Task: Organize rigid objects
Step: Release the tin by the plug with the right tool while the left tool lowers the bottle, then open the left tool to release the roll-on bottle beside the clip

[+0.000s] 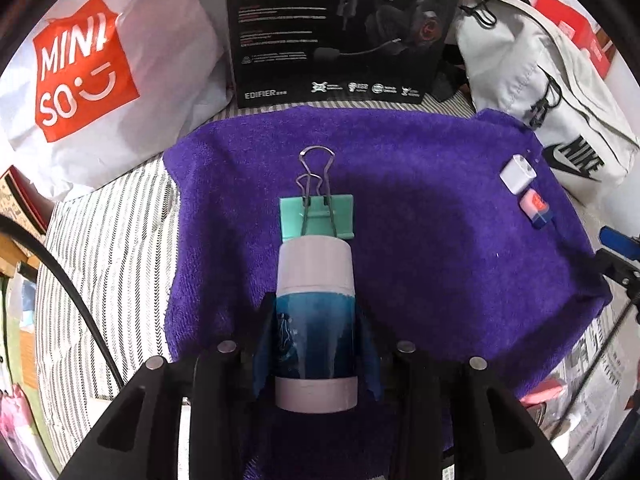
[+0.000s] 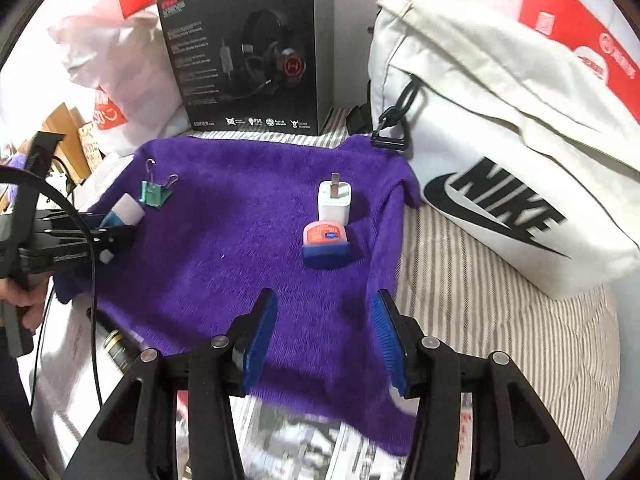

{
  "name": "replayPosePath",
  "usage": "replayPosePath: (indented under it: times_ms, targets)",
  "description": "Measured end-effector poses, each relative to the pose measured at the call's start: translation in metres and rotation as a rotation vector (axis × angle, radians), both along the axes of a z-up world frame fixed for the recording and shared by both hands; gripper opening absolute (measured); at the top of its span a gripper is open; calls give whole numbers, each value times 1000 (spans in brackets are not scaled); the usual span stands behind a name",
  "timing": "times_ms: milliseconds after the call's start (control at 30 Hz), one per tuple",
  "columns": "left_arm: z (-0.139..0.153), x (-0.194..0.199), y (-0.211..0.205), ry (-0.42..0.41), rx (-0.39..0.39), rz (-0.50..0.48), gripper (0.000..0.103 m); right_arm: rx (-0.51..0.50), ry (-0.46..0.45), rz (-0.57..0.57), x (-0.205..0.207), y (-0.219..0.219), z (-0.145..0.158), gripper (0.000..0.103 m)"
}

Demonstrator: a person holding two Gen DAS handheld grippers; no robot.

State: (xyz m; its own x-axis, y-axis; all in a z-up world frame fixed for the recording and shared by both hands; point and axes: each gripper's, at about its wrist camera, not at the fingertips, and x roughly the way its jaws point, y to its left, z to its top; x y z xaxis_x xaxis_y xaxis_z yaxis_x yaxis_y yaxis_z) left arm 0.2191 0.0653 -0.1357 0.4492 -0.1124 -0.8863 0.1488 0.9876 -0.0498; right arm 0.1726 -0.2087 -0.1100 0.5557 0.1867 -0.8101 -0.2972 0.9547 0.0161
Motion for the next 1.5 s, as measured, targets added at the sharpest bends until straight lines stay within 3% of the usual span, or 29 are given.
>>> replayPosePath:
  times_ms: [200, 433, 600, 800, 1333, 1500]
  targets:
    - [0, -11, -6, 3, 17, -23, 50, 1, -2, -10, -24, -6, 4, 51]
    - [12, -38, -5, -17, 24, -14, 51, 18, 9, -29, -50, -15, 2, 51]
    - [34, -82, -22, -97, 87, -96, 51, 46, 17, -52, -65, -23, 0, 51]
    - [29, -125, -46, -111, 82, -227, 51, 84, 30, -62, -76, -25, -4, 52]
    - [5, -106, -51, -22, 79, -343, 51, 63, 72, -68, -78, -28, -21, 52]
    - [3, -109, -53, -32, 102, -364, 51, 66, 91, -74, -74, -29, -29, 52]
